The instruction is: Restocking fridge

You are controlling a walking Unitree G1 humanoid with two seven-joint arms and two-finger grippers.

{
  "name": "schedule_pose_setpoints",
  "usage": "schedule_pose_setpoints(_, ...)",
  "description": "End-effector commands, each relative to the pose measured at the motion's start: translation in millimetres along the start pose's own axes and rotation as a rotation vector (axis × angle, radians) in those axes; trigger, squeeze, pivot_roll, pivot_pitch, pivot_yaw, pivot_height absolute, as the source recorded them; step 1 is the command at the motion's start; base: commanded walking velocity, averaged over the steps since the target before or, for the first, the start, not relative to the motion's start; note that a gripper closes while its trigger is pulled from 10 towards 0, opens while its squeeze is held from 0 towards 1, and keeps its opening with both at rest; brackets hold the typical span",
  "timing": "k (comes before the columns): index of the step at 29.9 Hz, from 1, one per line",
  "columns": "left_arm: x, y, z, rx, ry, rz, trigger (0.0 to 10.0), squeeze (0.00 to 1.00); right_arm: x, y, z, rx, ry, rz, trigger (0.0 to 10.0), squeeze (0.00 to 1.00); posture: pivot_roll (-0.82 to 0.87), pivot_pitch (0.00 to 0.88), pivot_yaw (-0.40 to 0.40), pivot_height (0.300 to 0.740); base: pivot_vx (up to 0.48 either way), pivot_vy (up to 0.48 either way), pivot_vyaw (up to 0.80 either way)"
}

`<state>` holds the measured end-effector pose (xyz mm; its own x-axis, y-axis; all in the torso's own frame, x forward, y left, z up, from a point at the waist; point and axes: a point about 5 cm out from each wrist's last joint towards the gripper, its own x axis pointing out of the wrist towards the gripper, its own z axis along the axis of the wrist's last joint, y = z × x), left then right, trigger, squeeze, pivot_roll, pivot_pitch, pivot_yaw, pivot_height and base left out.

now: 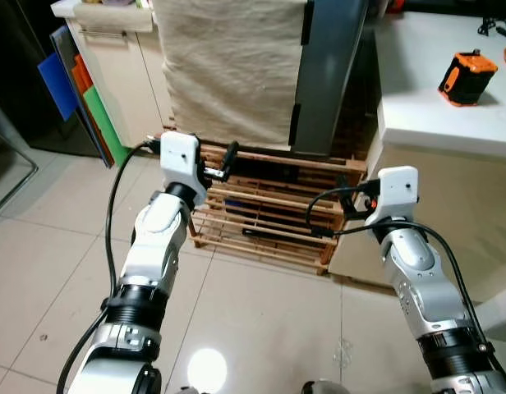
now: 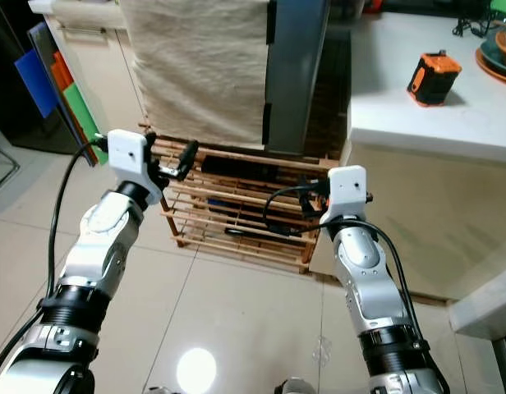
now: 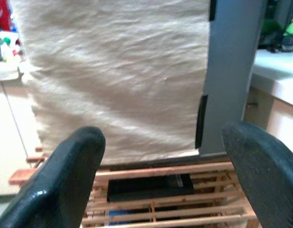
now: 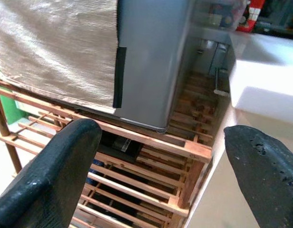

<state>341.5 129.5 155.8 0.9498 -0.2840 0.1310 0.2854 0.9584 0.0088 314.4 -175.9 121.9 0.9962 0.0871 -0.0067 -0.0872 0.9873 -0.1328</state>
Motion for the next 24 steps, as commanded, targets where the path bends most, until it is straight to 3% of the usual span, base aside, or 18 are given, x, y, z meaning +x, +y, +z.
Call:
schedule_pose_setpoints(1, -1.7, 0.7, -0.9, -0.01, 0.012, 0.019, 10.0, 0.0, 5.7, -1.3, 6.8, -0.005, -0.031, -0.009, 10.0, 0.0, -0.14, 0.002, 0.011, 0.74, 0.27, 0.398, 0.0)
schedule_pose_setpoints(7, 1.5, -3.2, -0.4, -0.019, 0.014, 0.011, 10.0, 0.0, 10.0, -15.0, 7.1, 0.034, -0.033, -0.089, 10.0, 0.0, -0.15, 0.0, 0.013, 0.74, 0.271, 0.398, 0.0)
schedule_pose_setpoints(14, 0.8, -0.1, -5.1, -0.028, 0.052, 0.019, 10.0, 0.0, 4.6, -27.1, -9.4, 0.071, 0.005, -0.191, 10.0, 0.0, -0.15, 0.0, 0.028, 0.74, 0.27, 0.398, 0.0)
schedule_pose_setpoints(24, 0.1, 2.2, -3.7, -0.012, 0.056, 0.019, 10.0, 0.0, 2.6, -29.4, -15.6, 0.082, 0.017, -0.214, 10.0, 0.0, -0.16, 0.0, 0.048, 0.74, 0.053, 0.432, -0.72)
